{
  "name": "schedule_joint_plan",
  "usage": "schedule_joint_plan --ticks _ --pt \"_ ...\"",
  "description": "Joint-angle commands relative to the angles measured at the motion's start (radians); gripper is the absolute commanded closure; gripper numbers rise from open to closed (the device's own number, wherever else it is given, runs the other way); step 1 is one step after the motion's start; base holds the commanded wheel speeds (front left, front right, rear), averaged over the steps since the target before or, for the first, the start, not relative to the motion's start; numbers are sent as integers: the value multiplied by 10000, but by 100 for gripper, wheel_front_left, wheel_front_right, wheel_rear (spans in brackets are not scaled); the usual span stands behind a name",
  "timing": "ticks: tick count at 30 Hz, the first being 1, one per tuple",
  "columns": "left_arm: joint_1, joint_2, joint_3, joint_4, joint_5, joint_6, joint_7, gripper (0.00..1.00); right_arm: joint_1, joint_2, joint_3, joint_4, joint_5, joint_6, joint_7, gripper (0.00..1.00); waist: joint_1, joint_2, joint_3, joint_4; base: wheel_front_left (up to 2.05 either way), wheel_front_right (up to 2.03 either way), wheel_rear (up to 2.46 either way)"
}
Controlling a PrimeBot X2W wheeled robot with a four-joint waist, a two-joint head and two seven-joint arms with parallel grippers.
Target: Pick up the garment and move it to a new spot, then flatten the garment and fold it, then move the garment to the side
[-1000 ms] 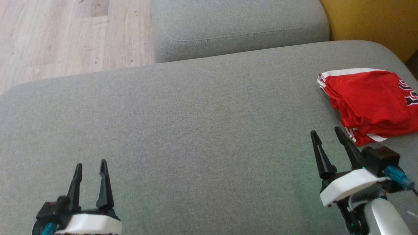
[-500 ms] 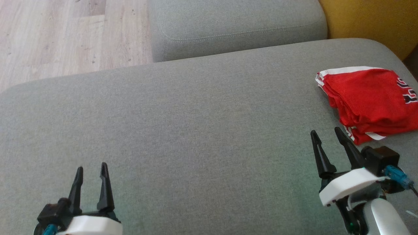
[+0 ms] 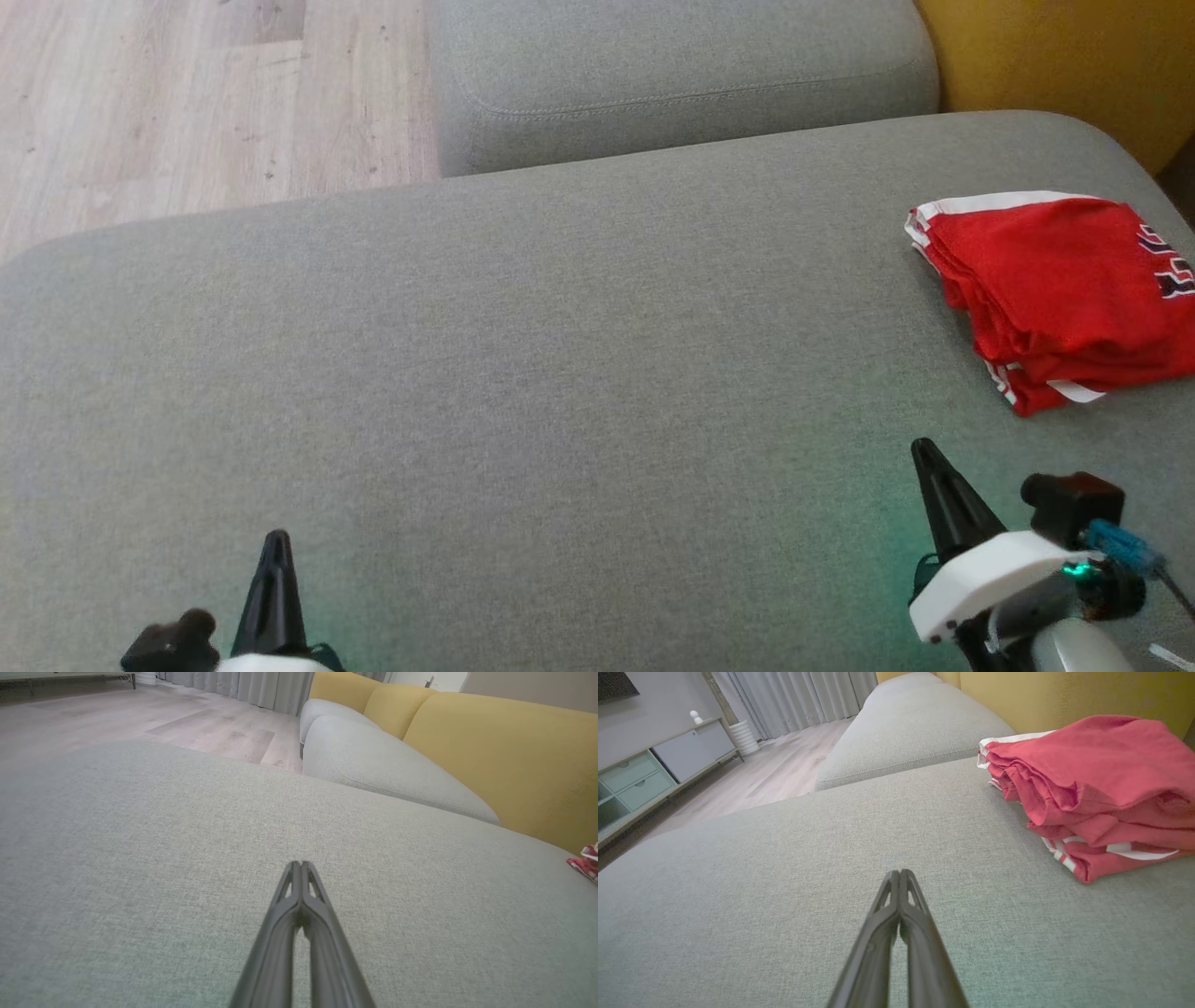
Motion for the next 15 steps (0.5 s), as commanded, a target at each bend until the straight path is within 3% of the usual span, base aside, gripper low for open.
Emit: schedule_joint_plan --ticks 1,15 --pt "-363 72 117 -350 -235 -11 38 100 -422 22 -134 -342 269 0 34 100 0 -1 1 7 0 0 0" --pt "-489 18 259 -552 -1676 -29 428 100 -513 121 -390 -345 1786 -1 175 100 -1 -1 17 84 0 0 0"
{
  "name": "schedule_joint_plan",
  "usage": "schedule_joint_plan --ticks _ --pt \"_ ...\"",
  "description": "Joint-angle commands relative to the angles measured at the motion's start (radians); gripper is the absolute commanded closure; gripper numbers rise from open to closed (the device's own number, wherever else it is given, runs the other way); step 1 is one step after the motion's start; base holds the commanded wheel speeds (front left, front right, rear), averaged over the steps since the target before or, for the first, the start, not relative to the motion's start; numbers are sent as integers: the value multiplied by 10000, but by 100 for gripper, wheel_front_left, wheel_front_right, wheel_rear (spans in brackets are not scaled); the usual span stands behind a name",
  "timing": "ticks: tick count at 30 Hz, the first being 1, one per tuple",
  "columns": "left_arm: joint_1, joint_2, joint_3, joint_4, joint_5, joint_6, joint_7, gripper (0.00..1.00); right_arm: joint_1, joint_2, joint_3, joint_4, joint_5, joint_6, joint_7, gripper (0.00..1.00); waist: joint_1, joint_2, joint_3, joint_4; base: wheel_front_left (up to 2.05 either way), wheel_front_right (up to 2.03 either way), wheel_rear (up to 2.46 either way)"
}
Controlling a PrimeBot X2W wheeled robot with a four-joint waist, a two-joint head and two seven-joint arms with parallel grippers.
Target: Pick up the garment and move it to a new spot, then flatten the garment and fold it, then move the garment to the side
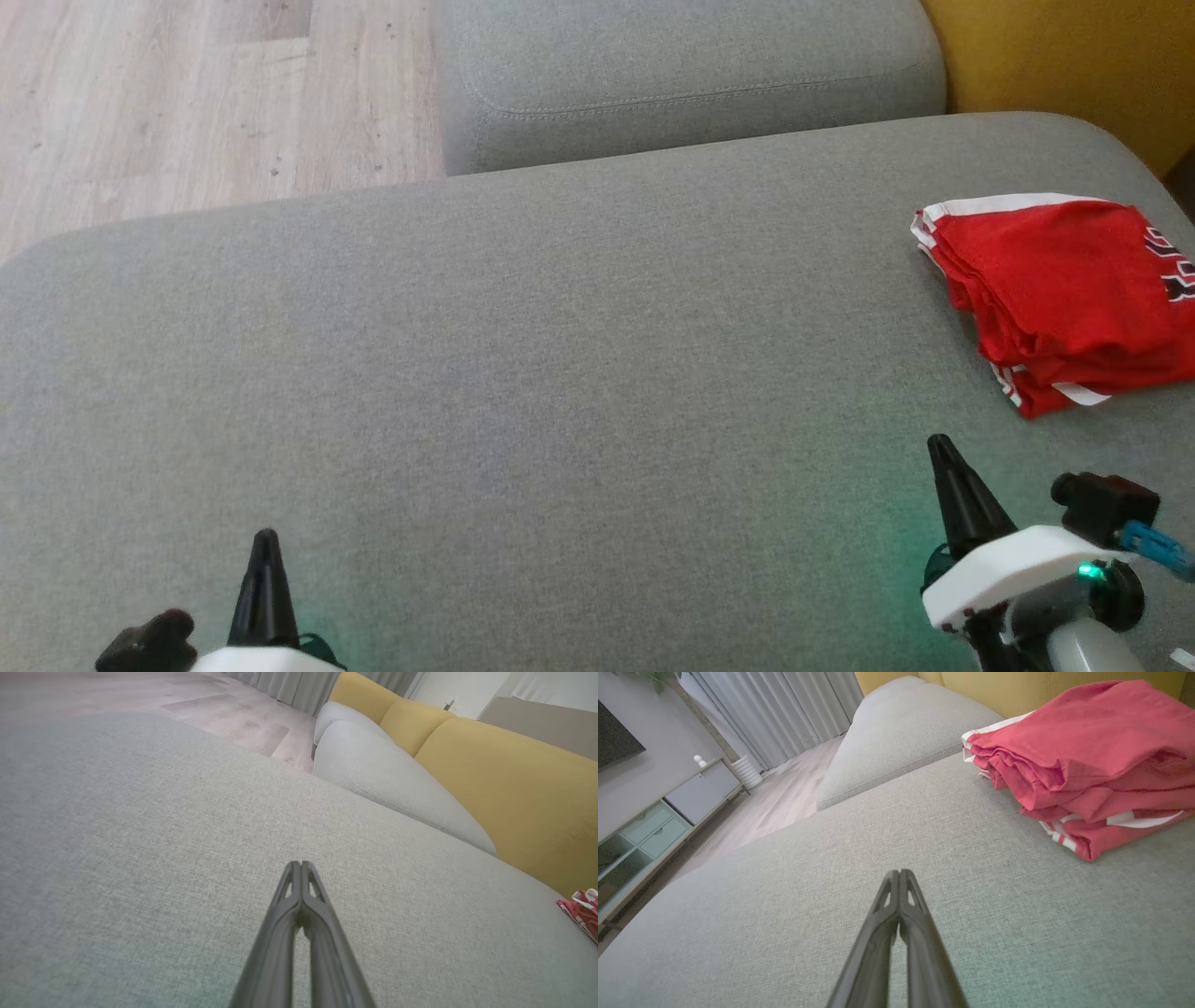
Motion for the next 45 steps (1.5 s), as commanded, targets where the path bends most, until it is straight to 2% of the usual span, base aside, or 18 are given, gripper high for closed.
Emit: schedule_joint_plan --ticks 1,45 --pt "-493 50 220 -356 -246 -28 65 100 -520 15 -111 -347 287 -1 18 100 0 -1 2 7 0 0 0" --pt "-950 -119 727 -926 -4749 -86 1346 100 -811 325 -920 -352 5042 -4 463 100 -1 -1 52 250 0 0 0"
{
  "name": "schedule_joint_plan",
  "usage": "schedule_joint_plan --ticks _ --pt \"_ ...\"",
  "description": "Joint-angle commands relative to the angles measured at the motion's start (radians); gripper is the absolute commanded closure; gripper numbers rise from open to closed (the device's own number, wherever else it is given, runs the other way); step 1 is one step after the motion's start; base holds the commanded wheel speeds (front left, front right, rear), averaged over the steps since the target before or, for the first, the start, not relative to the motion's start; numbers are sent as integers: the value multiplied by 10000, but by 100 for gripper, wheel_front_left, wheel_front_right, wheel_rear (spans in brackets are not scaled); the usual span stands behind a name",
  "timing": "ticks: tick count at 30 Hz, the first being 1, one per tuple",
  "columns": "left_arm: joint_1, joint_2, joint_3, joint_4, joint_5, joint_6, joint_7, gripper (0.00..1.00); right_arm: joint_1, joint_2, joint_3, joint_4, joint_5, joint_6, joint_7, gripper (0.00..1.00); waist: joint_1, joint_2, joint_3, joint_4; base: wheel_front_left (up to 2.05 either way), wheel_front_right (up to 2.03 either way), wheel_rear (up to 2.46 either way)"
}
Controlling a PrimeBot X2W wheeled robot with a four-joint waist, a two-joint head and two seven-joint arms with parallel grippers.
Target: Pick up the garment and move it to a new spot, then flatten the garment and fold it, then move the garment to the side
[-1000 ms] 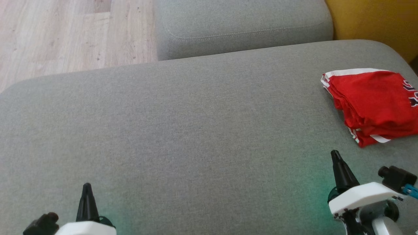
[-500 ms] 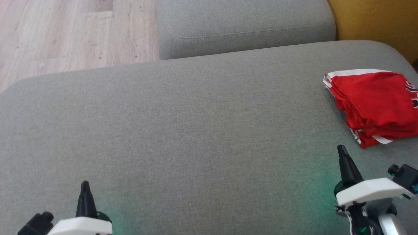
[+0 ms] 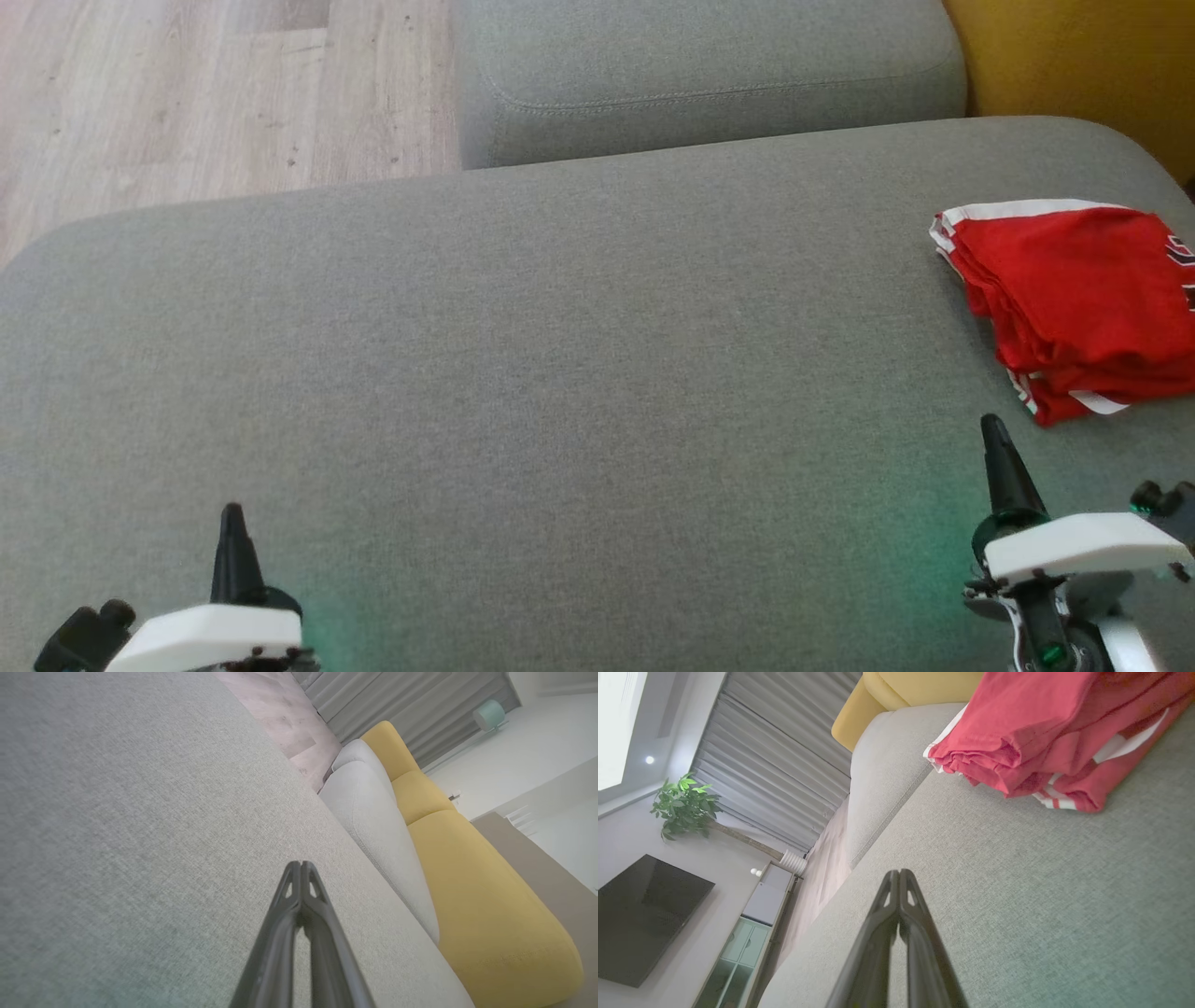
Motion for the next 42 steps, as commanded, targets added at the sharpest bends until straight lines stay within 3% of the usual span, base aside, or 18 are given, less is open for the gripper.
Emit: schedule_joint_plan --ticks 1,42 --pt "-519 15 269 -342 -292 -77 94 100 -585 2 -6 -352 321 -4 61 100 0 -1 2 9 0 0 0" --pt "-947 -143 742 -871 -4492 -131 1289 100 -856 292 -761 -356 4754 -7 477 100 -1 -1 48 235 0 0 0"
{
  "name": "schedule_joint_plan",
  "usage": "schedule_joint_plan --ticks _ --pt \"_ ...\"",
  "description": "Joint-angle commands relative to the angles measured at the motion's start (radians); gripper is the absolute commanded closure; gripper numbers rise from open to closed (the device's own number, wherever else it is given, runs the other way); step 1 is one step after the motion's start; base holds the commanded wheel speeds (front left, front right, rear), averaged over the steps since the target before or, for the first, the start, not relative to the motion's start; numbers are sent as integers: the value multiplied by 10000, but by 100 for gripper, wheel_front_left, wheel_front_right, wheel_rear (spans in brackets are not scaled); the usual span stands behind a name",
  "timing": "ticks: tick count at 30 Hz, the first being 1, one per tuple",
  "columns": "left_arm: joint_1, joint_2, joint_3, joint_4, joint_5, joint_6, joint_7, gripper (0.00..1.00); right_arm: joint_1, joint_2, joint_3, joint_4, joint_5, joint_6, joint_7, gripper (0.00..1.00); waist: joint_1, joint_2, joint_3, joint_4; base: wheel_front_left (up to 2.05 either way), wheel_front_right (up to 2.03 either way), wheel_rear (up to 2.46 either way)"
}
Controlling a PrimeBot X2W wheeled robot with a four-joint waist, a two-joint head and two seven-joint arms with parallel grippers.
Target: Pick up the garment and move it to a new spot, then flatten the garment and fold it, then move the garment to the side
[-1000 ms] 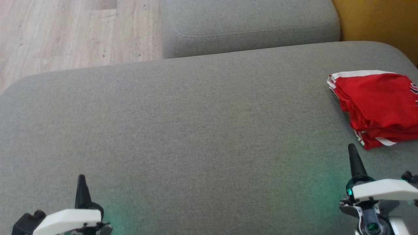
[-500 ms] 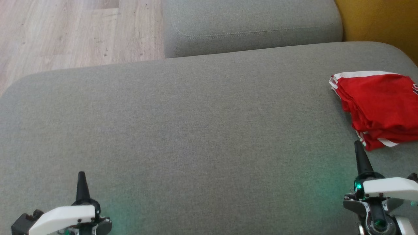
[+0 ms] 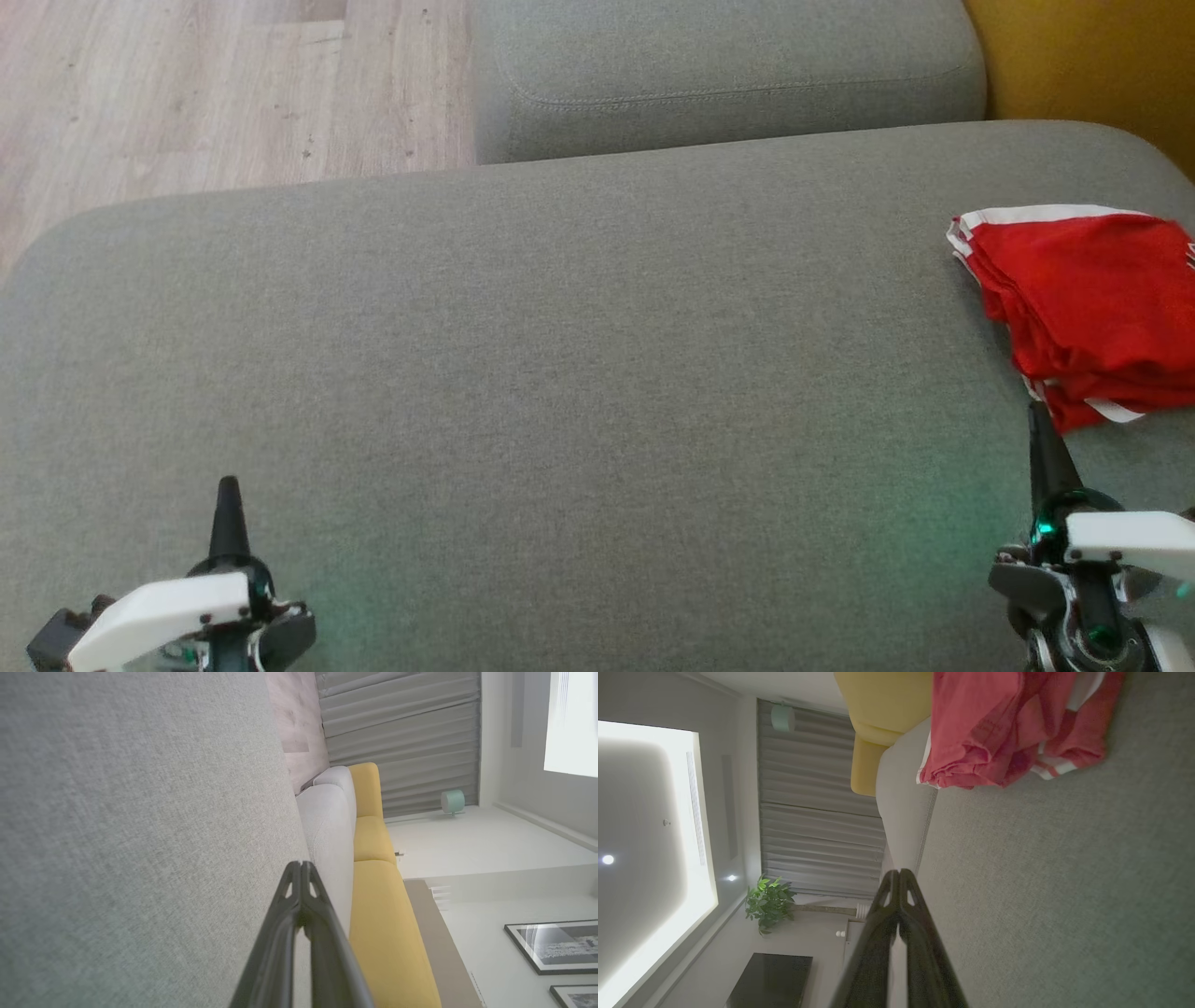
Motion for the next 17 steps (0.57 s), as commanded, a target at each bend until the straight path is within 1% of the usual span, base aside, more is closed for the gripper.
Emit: schedule_joint_plan --ticks 1,17 --pt "-558 45 343 -397 -317 -52 96 100 -610 15 108 -356 352 -7 62 100 1 0 2 10 0 0 0" --pt "-712 -13 513 -589 -1835 -71 528 100 -708 120 -163 -358 1957 -7 211 100 1 0 19 92 0 0 0"
